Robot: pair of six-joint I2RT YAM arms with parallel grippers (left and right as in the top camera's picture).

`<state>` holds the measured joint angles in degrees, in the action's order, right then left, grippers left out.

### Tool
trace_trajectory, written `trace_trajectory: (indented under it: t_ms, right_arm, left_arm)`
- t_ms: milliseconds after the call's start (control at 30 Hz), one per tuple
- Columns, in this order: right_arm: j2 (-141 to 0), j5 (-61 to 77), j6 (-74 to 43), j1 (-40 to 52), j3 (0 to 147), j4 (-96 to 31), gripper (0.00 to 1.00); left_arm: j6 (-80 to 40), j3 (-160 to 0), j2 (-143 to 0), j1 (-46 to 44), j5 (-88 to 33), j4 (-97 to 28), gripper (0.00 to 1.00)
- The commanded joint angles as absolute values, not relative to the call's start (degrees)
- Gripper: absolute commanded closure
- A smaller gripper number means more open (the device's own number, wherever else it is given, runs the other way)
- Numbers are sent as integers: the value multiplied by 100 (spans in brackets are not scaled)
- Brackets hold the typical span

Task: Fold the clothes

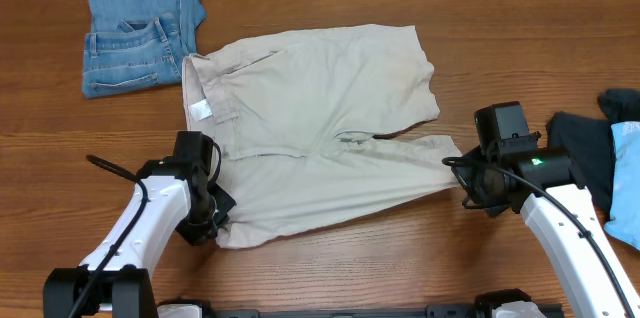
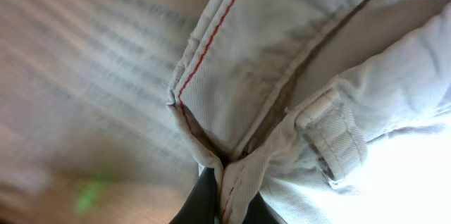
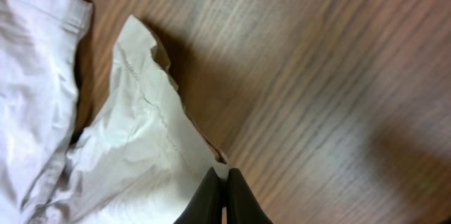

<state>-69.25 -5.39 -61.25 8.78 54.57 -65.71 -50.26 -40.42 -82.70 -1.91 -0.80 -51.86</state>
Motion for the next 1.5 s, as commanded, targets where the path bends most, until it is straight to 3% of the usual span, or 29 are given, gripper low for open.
trace_trajectory:
  t_ms: [0, 133, 233, 500, 700, 767, 800, 833, 867, 900, 933, 1167, 1300, 1467]
  right_arm:
    - [-6794, -1201, -6125, 860, 5640, -6696, 96]
    - [-6394, -1476, -6130, 860, 5929, -7210, 96]
    - [-6377, -1457, -6045, 860, 6368, -7059, 96]
    - [-7570, -510, -5701, 860, 6390, -4781, 94]
    - [-8903, -499, -5701, 862, 6388, -3452, 94]
    - [-9118, -478, -5701, 862, 6388, -3070, 94]
    - [-9216, -401, -5701, 862, 6386, -2838, 82]
    - [-9314, -259, -5669, 862, 6388, -2633, 59]
    - [-9382, -56, -5443, 862, 6388, -2480, 24]
    - [-9421, 126, -5096, 862, 6388, -2392, 5]
    - [-9419, 224, -4753, 862, 6388, -2388, 0]
    - [-8558, 443, -4294, 827, 7109, -4099, 0]
    - [-8495, 2001, -3898, 829, 7146, -4689, 0]
    - [-9039, 3256, -3918, 1315, 6818, -4362, 0]
  left_arm:
    - [-4755, -4626, -8123, -191, 314, -5867, 96]
    - [-4746, -5485, -7708, -191, 244, -6952, 96]
    - [-4543, -5876, -7636, -191, 145, -6904, 95]
    - [-4480, -5964, -7736, -191, 43, -4353, 92]
    - [-4480, -5964, -8938, -191, 38, -2506, 78]
    - [-4480, -5964, -9430, -191, 38, -2139, 78]
    - [-4480, -5964, -9684, -191, 40, -2027, 71]
    - [-4477, -5964, -9841, -191, 45, -2012, 44]
    - [-4475, -5964, -9946, -191, 40, -2034, 18]
    - [-4473, -5964, -9977, -189, 40, -2093, 0]
    - [-4388, -5964, -9966, -189, 40, -2143, 0]
    - [-3754, -6007, -8567, -191, -10, -2867, 0]
    - [-3719, -6007, -7638, -191, -360, -3771, 0]
    - [-3618, -6007, -7909, -174, -198, -4309, 0]
